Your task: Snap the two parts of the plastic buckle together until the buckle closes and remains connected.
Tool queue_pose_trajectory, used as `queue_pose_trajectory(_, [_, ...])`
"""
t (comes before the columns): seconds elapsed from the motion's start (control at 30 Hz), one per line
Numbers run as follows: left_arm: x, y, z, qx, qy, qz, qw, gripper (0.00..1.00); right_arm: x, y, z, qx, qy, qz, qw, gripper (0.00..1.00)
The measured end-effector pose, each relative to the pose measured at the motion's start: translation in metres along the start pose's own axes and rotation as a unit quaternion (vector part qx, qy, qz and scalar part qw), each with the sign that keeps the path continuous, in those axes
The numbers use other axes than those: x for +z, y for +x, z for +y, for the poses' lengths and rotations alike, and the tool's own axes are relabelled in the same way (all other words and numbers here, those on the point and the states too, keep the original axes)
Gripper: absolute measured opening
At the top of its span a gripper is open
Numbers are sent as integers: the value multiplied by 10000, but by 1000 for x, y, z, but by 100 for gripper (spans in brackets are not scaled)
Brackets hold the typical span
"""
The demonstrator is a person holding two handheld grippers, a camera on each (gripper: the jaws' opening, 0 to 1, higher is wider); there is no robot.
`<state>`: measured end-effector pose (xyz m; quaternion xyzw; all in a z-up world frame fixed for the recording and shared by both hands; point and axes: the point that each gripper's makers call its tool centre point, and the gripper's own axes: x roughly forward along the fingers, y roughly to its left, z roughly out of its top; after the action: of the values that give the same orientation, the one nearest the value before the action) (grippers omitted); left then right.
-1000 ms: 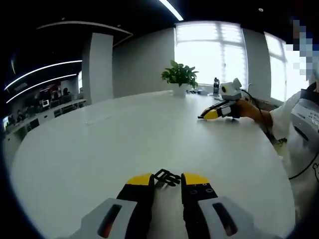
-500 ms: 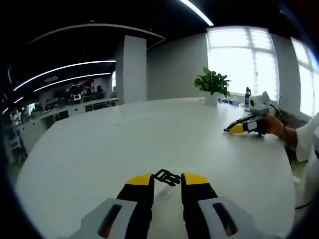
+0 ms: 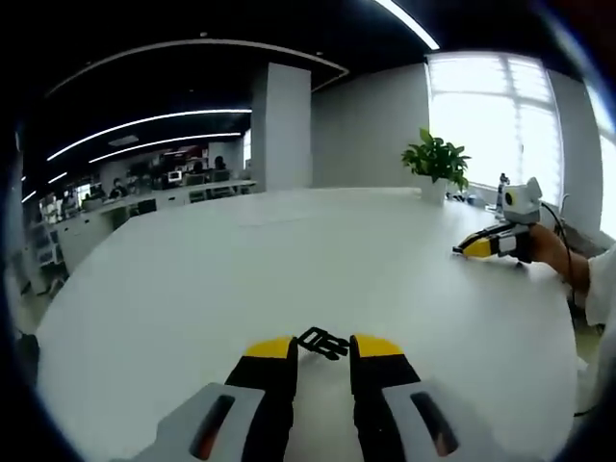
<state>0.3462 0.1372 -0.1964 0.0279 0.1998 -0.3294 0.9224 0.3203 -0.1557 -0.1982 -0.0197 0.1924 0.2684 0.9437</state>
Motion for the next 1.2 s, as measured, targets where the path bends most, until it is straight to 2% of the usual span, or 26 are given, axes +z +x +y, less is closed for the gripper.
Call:
queue_pose_trajectory(0.1, [0,-2,1,82,14,14,10000,21,-1,0,4,86,-34,26,10000,12])
queue_pose_trajectory(0.17, [-1,-2,3,229,245,56,9994,21,-1,0,8,191,-88,55,9998,12])
queue_pose_trajectory(0.27, [-2,-3,2,195,237,75,9995,21,0,2,18,504,-216,42,9985,12])
queue_pose_trajectory(0.33, [-2,-3,2,174,193,71,9996,21,1,3,31,848,-375,43,9957,12])
queue_pose_trajectory(0.43, [-3,-2,3,160,145,101,9997,21,-1,4,45,1183,-475,124,9918,12])
queue_pose_trajectory(0.5, [-4,-2,3,139,123,113,9998,21,-2,5,48,1251,-477,140,9909,12])
queue_pose_trajectory(0.53, [-5,-2,2,115,112,162,9997,21,-3,5,54,1444,-546,168,9879,12])
queue_pose_trajectory(0.7, [-9,-1,3,135,98,267,9995,20,-4,8,59,1630,-700,218,9839,12])
queue_pose_trajectory(0.9, [-11,-1,0,67,-48,316,9995,20,-2,9,65,1976,-1099,176,9740,12])
queue_pose_trajectory(0.97, [-13,0,-2,1,-115,373,9992,20,-2,9,67,2095,-1386,152,9678,12])
queue_pose_trajectory(1.2, [-14,-1,-7,-31,-107,420,9991,20,4,3,73,2563,-1483,-15,9552,12])
